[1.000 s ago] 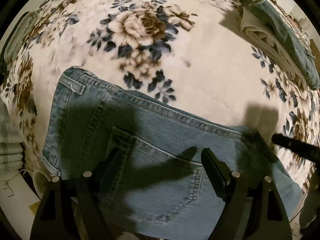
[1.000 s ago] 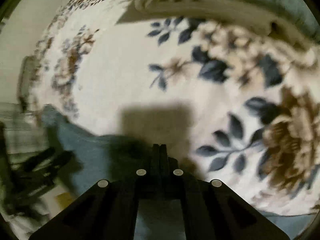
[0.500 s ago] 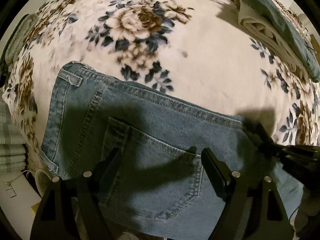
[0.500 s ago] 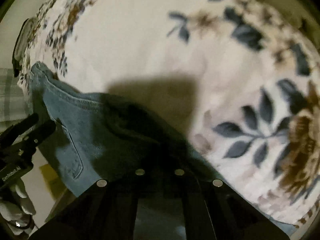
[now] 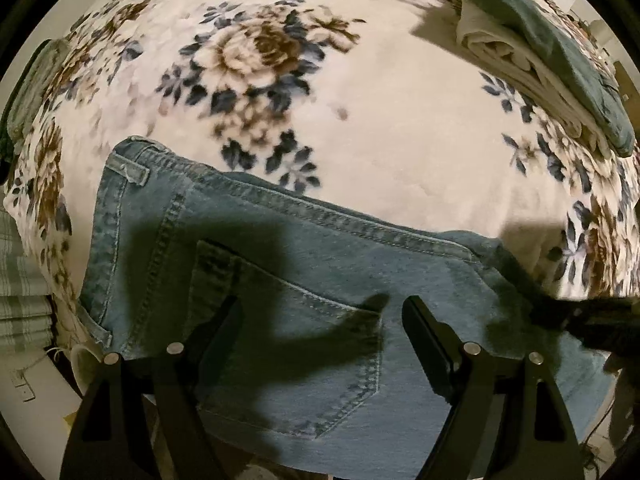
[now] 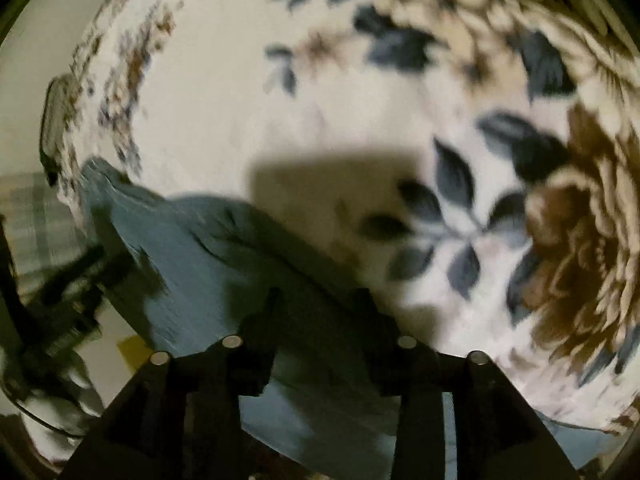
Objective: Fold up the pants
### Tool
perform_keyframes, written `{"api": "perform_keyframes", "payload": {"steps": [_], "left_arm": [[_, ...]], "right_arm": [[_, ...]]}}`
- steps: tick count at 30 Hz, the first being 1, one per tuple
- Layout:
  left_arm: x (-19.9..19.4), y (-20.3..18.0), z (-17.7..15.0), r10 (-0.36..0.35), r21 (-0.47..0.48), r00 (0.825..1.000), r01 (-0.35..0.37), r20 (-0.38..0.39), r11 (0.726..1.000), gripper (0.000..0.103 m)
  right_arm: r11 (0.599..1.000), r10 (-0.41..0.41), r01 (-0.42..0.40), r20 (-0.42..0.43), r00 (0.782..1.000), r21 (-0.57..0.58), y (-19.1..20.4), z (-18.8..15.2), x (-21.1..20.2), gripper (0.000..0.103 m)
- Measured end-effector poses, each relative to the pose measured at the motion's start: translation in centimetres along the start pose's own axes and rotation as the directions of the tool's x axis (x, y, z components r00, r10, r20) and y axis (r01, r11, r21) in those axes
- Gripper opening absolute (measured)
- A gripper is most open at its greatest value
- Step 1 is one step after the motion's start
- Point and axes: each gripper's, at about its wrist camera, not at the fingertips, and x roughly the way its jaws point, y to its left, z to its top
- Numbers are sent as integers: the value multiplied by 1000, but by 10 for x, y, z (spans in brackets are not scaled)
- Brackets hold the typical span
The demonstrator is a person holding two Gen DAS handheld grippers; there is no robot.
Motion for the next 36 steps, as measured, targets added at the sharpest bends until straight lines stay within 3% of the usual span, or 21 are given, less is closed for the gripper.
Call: {"api": "perform_keyframes", "payload": {"steps": [5,6,7,8,17,20,23,26,27,29,30,31,33,36], "left_arm": [[-3,-15,6,-5,21,1000,5,4,1000,80],[-4,-18,5,-5,24,1000,5,2,1000,80],[-4,-19,7,-7,24,1000,7,0,1000,80],[-3,-20,6,-9,25,1000,9,-3,1000,80],[4,-23,2,-15,23,1000,15,-1,1000,80],[4,-18,1,-15,24,1000,15,0,1000,80],[5,-17,2,-9,25,1000,9,6,1000,80],[9,-19,4,-4,33,1000,4,-3,999,80],[9,-20,2,-7,37,1000,7,-2,999,80],[5,-26,-5,-16,60,1000,16,2,998,80],[4,-30,-9,-32,67,999,32,-2,997,80],[3,-35,-15,-53,77,999,54,-12,996,80],[4,-52,-31,-78,119,996,83,-48,989,80],[6,-84,-55,-91,192,991,108,-96,975,80]], "right_arm": [[994,-72,70,-20,997,-81,7,-11,19,40],[992,-89,87,-12,996,-95,11,-11,21,34],[989,-101,102,7,995,-111,16,-11,22,10],[987,-114,116,23,993,-111,19,-11,22,4],[962,-244,263,190,951,-79,46,-36,-2,2],[950,-277,300,208,938,-89,50,-37,-7,2],[954,-274,291,193,942,-69,38,-36,-5,2],[980,-200,199,156,967,18,35,-24,12,4],[986,-168,165,165,972,32,30,-25,11,11],[991,-130,115,247,960,74,21,-45,-4,50],[991,-118,95,289,950,93,17,-57,-10,92],[991,-103,67,343,933,116,11,-75,-19,103],[982,-116,42,411,904,185,-5,-109,-32,103],[929,-132,-46,447,885,367,-41,-180,-43,103]]}}
